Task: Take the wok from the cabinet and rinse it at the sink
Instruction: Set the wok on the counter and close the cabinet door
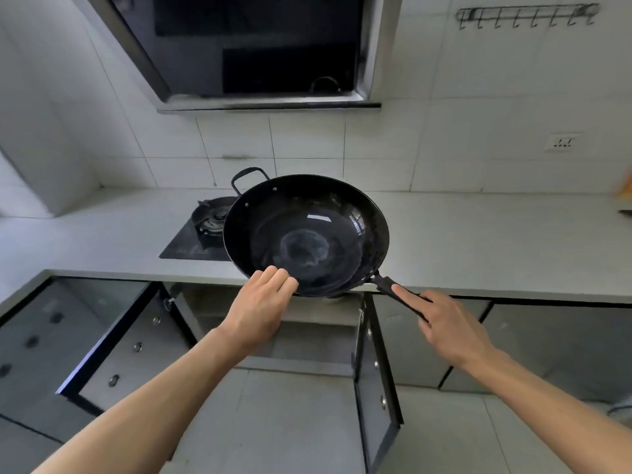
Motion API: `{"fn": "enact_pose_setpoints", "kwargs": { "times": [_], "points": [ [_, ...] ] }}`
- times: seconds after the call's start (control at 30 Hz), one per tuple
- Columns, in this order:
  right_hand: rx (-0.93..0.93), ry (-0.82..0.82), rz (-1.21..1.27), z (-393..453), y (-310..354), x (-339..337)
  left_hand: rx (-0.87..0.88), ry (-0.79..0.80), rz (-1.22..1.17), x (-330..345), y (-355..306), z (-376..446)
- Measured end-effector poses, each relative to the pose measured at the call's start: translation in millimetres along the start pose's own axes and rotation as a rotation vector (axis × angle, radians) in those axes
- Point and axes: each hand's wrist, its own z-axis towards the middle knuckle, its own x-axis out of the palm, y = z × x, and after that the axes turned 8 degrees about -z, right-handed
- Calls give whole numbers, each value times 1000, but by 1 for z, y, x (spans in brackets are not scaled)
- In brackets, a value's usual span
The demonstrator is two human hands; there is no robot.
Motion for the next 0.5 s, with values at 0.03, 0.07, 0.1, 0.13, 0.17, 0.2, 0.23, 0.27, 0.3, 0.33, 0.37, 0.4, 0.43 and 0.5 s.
{"fn": "enact_pose_setpoints", "kwargs": {
  "times": [0.03, 0.07, 0.1, 0.13, 0.17, 0.2, 0.23, 0.27, 0.3, 0.33, 0.37, 0.4, 0.43, 0.5],
  "points": [
    [10, 3, 3, 0, -14, 0, 10, 5, 5, 5, -8, 12],
    [19, 4, 9, 1, -28, 0, 19, 7, 5, 10, -16, 24],
    [25, 1, 12, 3, -42, 0, 23, 11, 0, 15, -23, 37],
    [28, -4, 10, 6, -54, 0, 21, 15, -8, 20, -29, 48],
    [31, -5, 4, 9, -64, -1, 14, 19, -19, 23, -35, 59],
    [36, -2, 0, 10, -73, -1, 10, 27, -28, 27, -40, 68],
    [45, 5, 0, 11, -81, -1, 13, 38, -31, 30, -43, 76],
    [53, 10, 4, 12, -88, -1, 25, 47, -28, 33, -46, 83],
    [64, 10, 8, 13, -94, 1, 39, 51, -24, 37, -46, 90],
    [75, 8, 6, 16, -99, 3, 51, 49, -25, 40, -46, 97],
    [86, 6, 2, 20, -104, 5, 57, 43, -34, 43, -44, 105],
    [103, 3, 2, 24, -107, 7, 64, 37, -44, 47, -42, 114],
    [125, 2, 11, 29, -109, 9, 69, 35, -53, 50, -39, 123],
    [167, 16, 45, 39, -110, 16, 79, 34, -67, 61, -29, 140]
  ]
}}
